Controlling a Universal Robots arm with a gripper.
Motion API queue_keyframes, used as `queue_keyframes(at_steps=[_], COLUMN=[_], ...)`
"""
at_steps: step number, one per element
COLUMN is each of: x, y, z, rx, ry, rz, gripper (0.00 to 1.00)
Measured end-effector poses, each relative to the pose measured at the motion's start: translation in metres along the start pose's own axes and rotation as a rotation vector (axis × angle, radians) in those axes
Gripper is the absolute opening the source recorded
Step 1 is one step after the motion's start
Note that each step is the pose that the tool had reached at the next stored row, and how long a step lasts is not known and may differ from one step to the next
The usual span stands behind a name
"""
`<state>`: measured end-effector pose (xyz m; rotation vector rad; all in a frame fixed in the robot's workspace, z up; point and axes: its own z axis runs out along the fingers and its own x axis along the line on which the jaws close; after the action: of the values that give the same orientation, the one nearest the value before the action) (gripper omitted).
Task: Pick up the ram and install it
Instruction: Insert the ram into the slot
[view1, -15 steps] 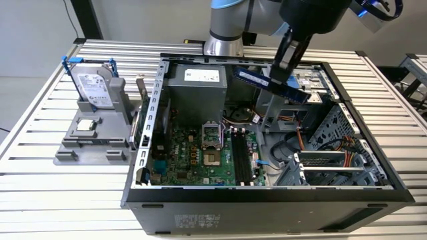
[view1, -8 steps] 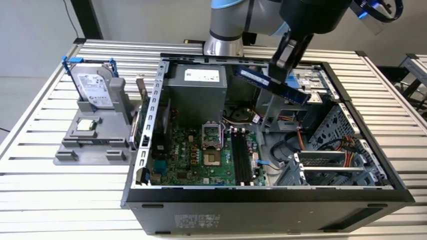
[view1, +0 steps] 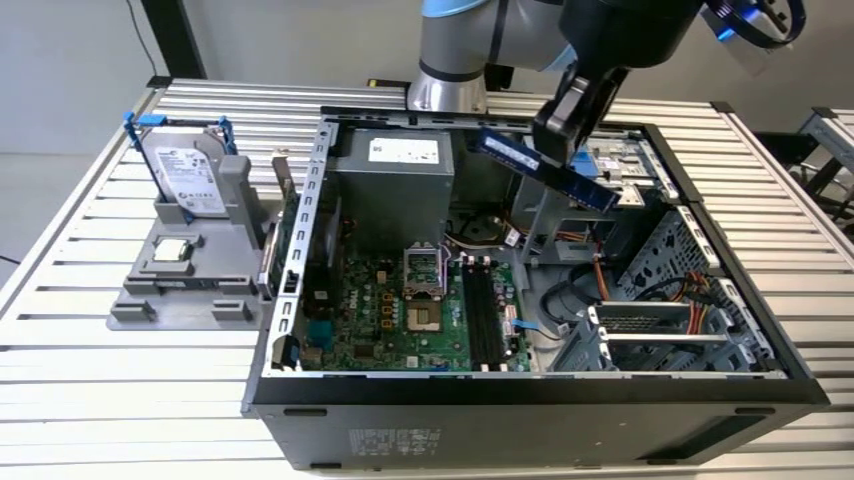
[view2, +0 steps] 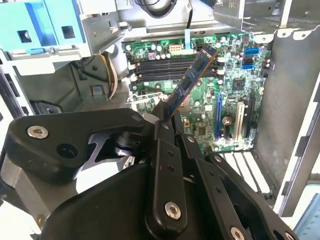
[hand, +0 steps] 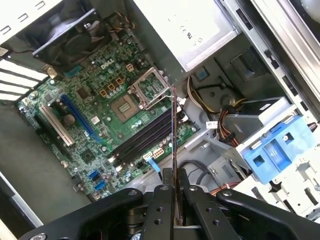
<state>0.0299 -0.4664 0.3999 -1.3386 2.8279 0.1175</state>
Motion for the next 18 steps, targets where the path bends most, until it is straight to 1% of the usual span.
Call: queue_keyframes(at_steps=[8,18], x=[0.0,0.0], y=[0.0,0.0], z=[0.0,0.0], rx=[0.0035,0.0084], ry=[-0.0053,-0.0127], rz=[0.083,0.201], gripper=[0.0,0.0])
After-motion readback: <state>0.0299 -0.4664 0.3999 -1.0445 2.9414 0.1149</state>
